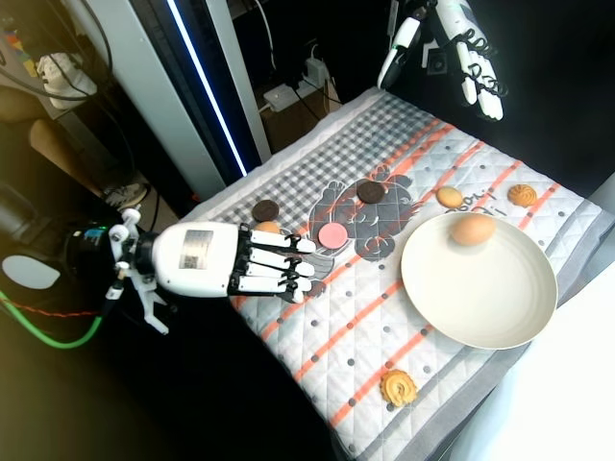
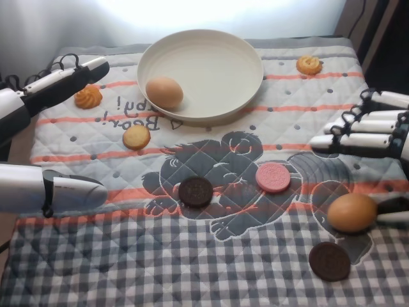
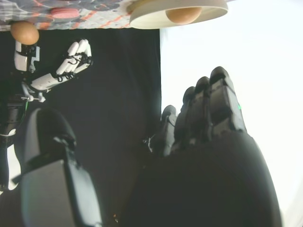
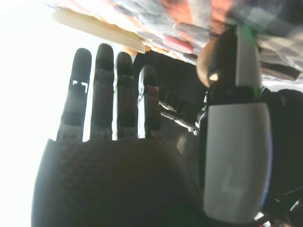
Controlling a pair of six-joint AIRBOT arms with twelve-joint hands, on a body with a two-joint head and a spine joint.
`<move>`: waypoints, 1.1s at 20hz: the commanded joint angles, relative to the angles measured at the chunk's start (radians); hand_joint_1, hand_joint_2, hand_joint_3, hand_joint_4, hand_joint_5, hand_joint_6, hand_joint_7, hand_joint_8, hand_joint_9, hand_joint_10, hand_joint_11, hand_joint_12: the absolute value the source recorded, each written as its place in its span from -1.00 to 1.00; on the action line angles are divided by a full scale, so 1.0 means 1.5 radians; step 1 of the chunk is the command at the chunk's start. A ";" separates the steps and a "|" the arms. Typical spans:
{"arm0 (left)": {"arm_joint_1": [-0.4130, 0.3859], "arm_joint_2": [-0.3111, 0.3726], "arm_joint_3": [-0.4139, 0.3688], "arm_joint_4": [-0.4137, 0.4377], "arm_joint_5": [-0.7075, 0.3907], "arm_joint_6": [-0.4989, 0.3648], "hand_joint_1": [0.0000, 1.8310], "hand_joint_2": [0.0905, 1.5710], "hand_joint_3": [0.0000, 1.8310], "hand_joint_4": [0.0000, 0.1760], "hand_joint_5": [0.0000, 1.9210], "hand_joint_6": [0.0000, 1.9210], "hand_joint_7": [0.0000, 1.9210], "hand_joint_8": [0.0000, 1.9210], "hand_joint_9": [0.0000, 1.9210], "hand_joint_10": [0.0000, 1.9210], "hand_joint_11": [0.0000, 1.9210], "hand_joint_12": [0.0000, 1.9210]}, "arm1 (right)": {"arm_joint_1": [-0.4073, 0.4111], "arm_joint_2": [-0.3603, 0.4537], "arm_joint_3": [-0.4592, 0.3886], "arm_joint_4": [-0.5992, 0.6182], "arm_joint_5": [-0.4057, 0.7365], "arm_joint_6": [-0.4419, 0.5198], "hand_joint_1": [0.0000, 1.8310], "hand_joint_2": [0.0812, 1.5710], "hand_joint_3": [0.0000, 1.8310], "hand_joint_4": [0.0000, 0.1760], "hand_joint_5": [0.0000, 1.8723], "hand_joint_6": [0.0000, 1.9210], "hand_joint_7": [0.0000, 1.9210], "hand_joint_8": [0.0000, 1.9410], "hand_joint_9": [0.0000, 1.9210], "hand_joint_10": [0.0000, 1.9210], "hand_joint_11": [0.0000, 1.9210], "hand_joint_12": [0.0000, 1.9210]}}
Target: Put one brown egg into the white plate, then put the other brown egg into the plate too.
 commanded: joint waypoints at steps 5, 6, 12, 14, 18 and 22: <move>-0.002 0.005 0.000 -0.005 -0.085 -0.004 -0.14 -0.03 -1.00 1.00 -1.00 -1.00 -1.00 -1.00 -1.00 -1.00 -1.00 -1.00 | 0.006 0.020 -0.025 0.007 0.111 -0.001 0.04 0.17 -1.00 0.31 -0.77 -1.00 -0.63 -1.00 -0.54 -0.99 -0.83 -0.04; -0.001 0.005 0.000 -0.006 -0.085 -0.004 -0.16 -0.02 -0.99 1.00 -1.00 -1.00 -1.00 -1.00 -1.00 -1.00 -1.00 -1.00 | 0.004 0.022 -0.030 0.005 0.119 -0.001 0.02 0.17 -1.00 0.26 -0.76 -1.00 -0.62 -1.00 -0.53 -0.99 -0.82 -0.05; 0.000 0.005 0.000 -0.008 -0.086 -0.004 -0.16 0.00 -0.99 1.00 -1.00 -1.00 -1.00 -1.00 -1.00 -1.00 -1.00 -1.00 | -0.002 0.024 -0.038 0.000 0.136 -0.001 -0.04 0.18 -1.00 -0.10 -0.77 -1.00 -0.61 -1.00 -0.51 -1.00 -0.77 -0.19; 0.001 0.005 -0.001 -0.009 -0.086 -0.004 -0.16 0.00 -0.99 1.00 -1.00 -1.00 -1.00 -1.00 -1.00 -1.00 -1.00 -1.00 | -0.005 0.021 -0.038 -0.005 0.137 -0.001 0.02 0.17 -1.00 0.00 -0.75 -0.99 -0.62 -1.00 -0.51 -1.00 -0.77 -0.20; 0.003 0.004 0.000 -0.011 -0.086 -0.004 -0.18 0.00 -0.99 1.00 -1.00 -1.00 -1.00 -1.00 -1.00 -1.00 -1.00 -1.00 | -0.011 -0.004 -0.028 -0.016 0.135 -0.001 0.07 0.13 -1.00 0.03 -0.68 -1.00 -0.55 -0.99 -0.43 -0.98 -0.74 -0.03; 0.003 0.003 0.000 -0.011 -0.085 -0.004 -0.18 0.01 -0.99 1.00 -1.00 -1.00 -1.00 -1.00 -1.00 -1.00 -1.00 -1.00 | -0.010 -0.019 -0.021 -0.035 0.115 -0.001 0.13 0.10 -1.00 -0.29 -0.53 -1.00 -0.34 -0.98 -0.20 -0.89 -0.58 0.33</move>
